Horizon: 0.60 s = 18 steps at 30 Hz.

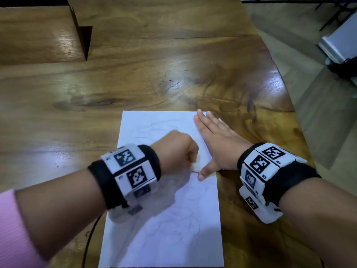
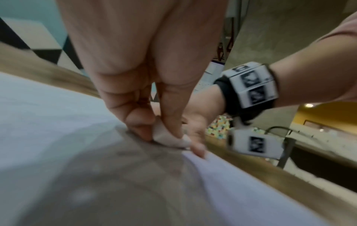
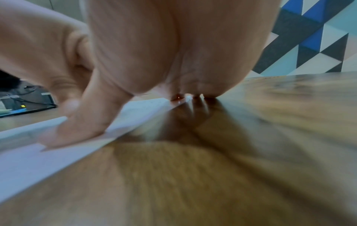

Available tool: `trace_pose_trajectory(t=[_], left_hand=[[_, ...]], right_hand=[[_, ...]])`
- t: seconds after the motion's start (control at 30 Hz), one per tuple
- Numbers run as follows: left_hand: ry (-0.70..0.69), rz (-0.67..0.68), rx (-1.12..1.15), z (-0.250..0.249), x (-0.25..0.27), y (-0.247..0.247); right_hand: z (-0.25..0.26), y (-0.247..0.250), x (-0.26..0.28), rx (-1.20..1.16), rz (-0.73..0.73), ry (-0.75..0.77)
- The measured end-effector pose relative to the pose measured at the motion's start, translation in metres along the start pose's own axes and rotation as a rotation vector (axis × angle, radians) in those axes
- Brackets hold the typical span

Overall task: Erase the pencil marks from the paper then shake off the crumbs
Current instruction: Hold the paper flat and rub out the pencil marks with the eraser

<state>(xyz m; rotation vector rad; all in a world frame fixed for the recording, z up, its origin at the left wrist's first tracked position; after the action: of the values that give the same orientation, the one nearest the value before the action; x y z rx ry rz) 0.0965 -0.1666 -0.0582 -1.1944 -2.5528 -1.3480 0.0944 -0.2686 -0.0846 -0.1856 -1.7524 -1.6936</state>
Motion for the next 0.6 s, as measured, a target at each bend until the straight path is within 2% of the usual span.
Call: trace_pose_trajectory(t=[0.13,0.17,0.27,0.3,0.37,0.47,0.5,0.53,0.6], left_hand=[[0.089,-0.229,0.008,0.003,-0.027,0.026],[0.072,-0.21,0.0,0.002,-0.024,0.023],[0.002,0.006,-0.01,0.0,0.002,-0.002],[-0.007,0.04,-0.007,0.0,0.006,-0.005],[0.002,-0.01,-0.018,0.001,0.0,0.004],[0.108,-0.231,0.002,0.008,-0.018,0.025],[0.106,-0.256,-0.005,0.008,-0.017,0.026],[0.076,-0.221,-0.024,0.006,-0.011,0.021],[-0.02,-0.047,-0.048,0.002,0.01,0.001]], right_hand=[[0.0,0.001,0.0,-0.004,-0.008,0.01],[0.0,0.001,0.0,0.004,-0.003,0.01],[0.0,-0.001,0.0,0.028,0.02,0.007],[0.0,-0.001,0.0,0.03,0.026,0.005],[0.0,-0.001,0.0,0.033,0.033,0.001],[0.0,0.0,0.001,0.04,0.027,0.002],[0.0,0.0,0.001,0.046,0.024,0.001],[0.001,0.0,0.0,0.048,0.025,-0.001],[0.001,0.0,0.001,0.05,0.033,-0.001]])
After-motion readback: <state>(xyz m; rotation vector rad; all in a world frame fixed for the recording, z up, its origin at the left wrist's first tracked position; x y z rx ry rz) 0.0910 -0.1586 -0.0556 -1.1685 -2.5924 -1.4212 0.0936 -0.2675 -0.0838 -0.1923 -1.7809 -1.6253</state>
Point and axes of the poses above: each hand's wrist, its own x-axis away from the middle knuckle, its own y-axis out of the back of the hand, z = x × y, the point moved 5 cm from there along -x, towards the middle knuckle, and after that the axes turned 10 degrees about x, right-handed, at the moved point
